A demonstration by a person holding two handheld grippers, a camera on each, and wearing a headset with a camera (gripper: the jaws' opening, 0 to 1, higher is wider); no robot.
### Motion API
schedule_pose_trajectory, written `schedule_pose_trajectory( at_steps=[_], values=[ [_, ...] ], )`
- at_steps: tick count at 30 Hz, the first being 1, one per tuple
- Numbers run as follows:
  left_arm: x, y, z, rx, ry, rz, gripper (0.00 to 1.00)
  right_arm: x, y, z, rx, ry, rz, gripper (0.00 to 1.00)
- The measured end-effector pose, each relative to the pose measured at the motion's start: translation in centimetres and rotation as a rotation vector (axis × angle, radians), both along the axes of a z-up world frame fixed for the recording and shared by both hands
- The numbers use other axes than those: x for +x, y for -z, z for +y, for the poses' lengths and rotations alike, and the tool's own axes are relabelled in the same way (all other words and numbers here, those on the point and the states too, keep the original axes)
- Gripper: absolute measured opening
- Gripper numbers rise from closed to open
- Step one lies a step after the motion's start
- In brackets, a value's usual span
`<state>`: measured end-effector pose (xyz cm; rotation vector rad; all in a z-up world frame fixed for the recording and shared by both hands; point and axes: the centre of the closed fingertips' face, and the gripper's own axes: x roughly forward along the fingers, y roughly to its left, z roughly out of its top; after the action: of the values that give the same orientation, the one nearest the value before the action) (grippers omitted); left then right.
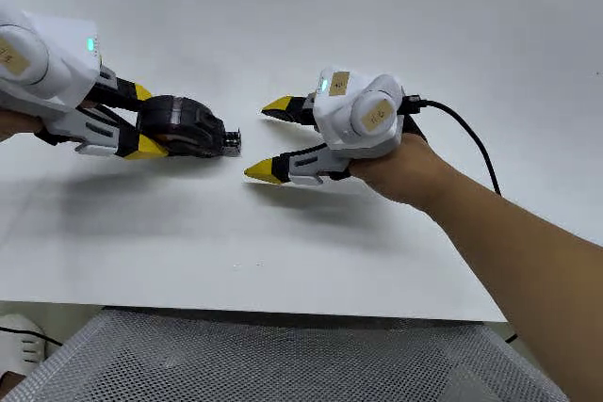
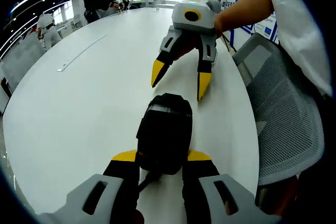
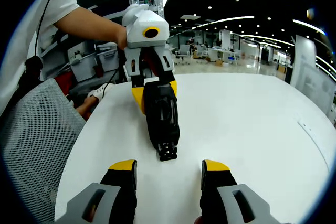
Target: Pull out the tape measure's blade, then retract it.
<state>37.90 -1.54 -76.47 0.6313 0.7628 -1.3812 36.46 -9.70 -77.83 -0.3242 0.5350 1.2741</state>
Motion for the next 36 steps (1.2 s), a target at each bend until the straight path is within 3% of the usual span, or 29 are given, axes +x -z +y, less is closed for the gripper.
schedule_pose_trajectory(
  at_steps=[13, 36],
  values=[
    [0.1, 0.1, -0.1, 0.002, 0.001, 0.003, 0.26, 0.2, 0.4, 1.7, 0.016, -0.057, -0.034, 0.27],
    [0.1, 0.1, 0.1, 0.004, 0.002, 0.002, 0.26, 0.5, 1.2, 2.8, 0.025, -0.087, -0.057, 0.13]
  ],
)
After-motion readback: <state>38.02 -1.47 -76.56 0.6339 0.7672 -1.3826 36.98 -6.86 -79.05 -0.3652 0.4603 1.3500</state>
